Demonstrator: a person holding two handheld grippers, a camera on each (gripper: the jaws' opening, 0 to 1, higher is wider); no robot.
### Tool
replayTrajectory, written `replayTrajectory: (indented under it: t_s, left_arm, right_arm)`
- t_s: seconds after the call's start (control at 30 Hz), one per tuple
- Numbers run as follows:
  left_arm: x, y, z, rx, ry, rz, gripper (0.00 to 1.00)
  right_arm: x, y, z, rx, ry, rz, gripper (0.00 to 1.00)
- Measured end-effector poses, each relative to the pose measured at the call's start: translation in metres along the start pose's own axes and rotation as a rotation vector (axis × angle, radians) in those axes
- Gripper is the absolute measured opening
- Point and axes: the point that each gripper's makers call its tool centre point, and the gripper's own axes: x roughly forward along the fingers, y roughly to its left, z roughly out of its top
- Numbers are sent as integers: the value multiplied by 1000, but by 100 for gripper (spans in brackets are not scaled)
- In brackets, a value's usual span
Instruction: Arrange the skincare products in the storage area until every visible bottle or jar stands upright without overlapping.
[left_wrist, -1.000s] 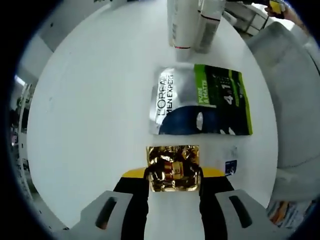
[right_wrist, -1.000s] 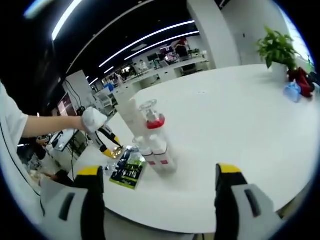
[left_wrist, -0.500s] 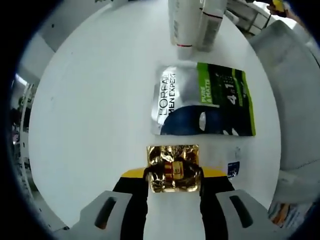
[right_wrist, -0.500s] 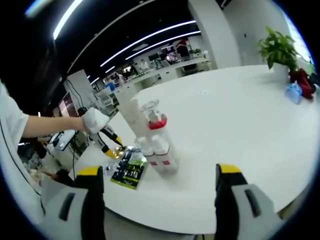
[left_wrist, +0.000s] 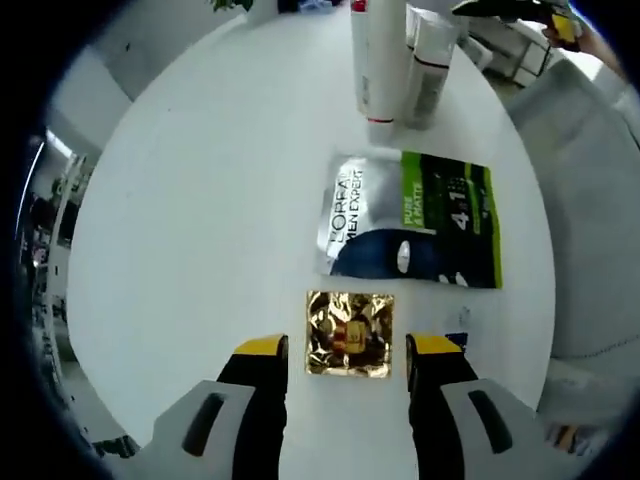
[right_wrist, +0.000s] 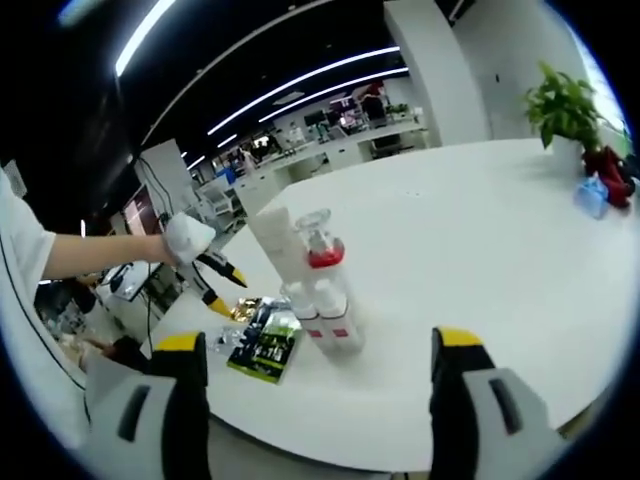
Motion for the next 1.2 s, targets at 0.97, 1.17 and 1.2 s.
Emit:
replayTrajectory:
  t_s: [0.97, 1.17, 1.2]
  left_arm:
    - [-94, -66, -27, -681, -441, 238, 76]
    - [-115, -78, -30, -748, -503, 310, 81]
    - [-117, -80, -31, -752, -506, 318, 82]
  right_arm:
    - [0, 24, 15, -112, 11, 97, 96]
    - [-3, 26, 18, -123, 0, 101, 98]
    - [-4, 27, 18, -123, -2, 101, 98]
